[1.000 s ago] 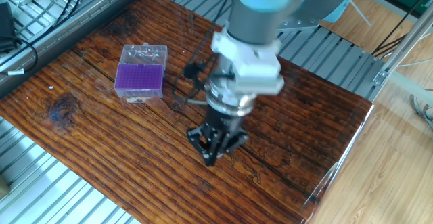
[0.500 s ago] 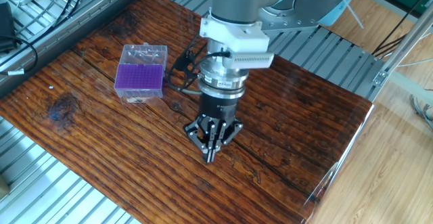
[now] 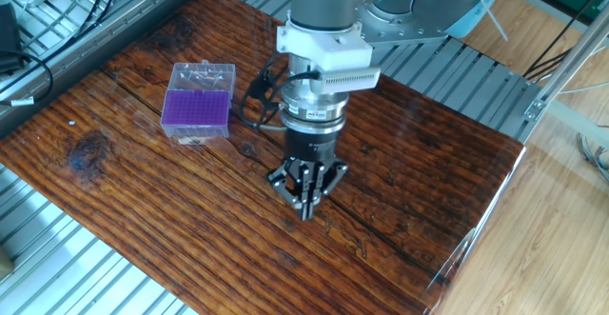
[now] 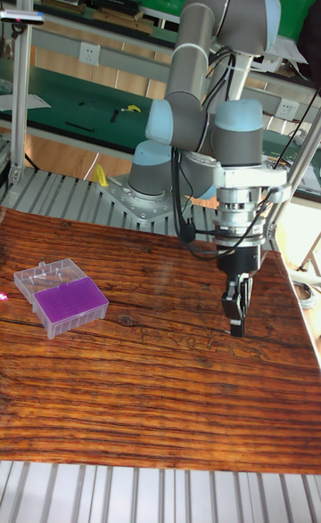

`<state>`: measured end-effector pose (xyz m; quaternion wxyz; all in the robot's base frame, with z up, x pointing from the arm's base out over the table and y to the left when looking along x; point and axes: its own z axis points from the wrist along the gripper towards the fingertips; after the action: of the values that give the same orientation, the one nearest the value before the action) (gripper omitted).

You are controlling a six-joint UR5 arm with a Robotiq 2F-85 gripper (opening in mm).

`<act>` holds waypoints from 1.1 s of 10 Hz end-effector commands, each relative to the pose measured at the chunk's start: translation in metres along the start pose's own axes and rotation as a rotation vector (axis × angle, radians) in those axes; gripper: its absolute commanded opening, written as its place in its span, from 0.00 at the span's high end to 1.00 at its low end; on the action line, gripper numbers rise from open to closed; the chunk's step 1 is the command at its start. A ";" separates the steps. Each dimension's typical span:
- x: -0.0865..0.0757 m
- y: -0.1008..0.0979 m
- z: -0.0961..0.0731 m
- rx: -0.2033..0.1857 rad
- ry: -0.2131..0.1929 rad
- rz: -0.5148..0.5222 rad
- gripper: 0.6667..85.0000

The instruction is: Insert a small pipette tip into the holder for small pipette tips

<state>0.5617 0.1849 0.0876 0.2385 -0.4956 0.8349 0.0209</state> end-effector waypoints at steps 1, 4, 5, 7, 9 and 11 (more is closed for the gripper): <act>0.008 0.007 -0.002 -0.029 0.024 0.134 0.84; -0.006 -0.001 -0.003 0.043 -0.017 0.279 0.87; -0.003 -0.001 -0.011 0.054 -0.027 0.278 0.88; 0.027 -0.008 -0.033 0.072 -0.042 0.276 0.89; 0.069 -0.020 -0.048 0.056 -0.082 0.218 0.88; 0.111 -0.035 -0.065 0.058 -0.090 0.176 0.87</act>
<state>0.5352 0.1066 0.1010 0.2698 -0.4016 0.8743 0.0387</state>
